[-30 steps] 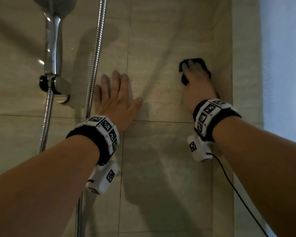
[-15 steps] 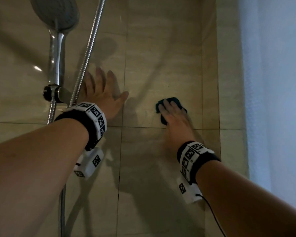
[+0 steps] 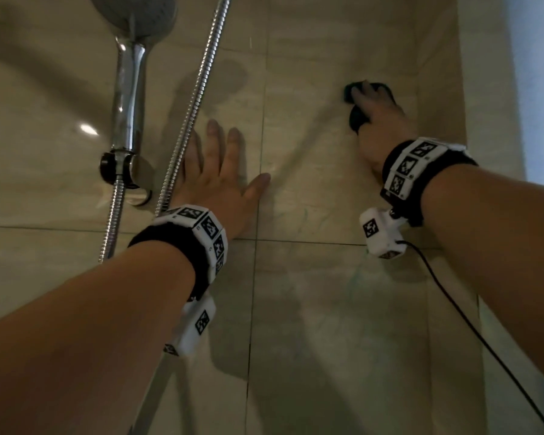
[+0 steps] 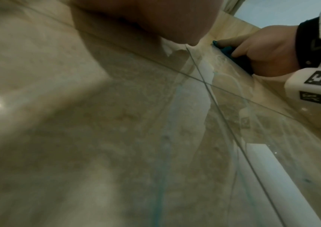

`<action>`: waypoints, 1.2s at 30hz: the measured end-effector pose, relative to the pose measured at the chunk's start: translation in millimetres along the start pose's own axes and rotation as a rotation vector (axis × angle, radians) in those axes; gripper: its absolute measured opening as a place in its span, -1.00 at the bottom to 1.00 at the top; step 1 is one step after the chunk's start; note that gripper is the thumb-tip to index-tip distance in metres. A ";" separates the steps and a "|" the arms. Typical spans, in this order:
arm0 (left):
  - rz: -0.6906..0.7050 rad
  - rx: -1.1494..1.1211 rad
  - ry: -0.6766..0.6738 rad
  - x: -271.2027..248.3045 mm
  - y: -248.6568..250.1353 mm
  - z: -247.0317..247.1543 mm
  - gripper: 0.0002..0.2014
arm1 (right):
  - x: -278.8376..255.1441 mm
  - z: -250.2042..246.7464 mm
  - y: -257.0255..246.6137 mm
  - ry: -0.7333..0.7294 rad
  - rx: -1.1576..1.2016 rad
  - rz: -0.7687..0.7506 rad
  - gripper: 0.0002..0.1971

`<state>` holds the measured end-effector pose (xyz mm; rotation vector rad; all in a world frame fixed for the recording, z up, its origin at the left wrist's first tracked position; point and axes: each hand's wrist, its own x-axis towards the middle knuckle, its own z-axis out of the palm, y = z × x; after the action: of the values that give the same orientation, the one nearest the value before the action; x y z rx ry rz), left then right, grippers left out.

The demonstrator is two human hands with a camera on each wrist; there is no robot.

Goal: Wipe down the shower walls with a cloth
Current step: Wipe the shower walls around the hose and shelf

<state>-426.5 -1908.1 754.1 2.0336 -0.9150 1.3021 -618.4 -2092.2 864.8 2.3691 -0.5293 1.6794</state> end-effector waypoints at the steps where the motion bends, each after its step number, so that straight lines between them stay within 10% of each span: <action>1: 0.001 0.005 0.011 -0.4 0.1 0.8 -0.14 | -0.3 1.9 0.3 0.005 0.001 -0.003 -0.31; 27: 0.016 -0.021 -0.047 3.7 -2.6 -0.2 -0.05 | -190.8 80.6 6.7 0.024 0.158 0.142 -0.33; 36: 0.024 -0.017 -0.055 3.2 -4.5 -0.7 -0.07 | -131.0 55.2 14.3 0.008 0.137 0.082 -0.33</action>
<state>-422.4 -1905.6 756.9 2.0599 -0.9751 1.2527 -614.5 -2101.5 722.3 2.4649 -0.5324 1.8144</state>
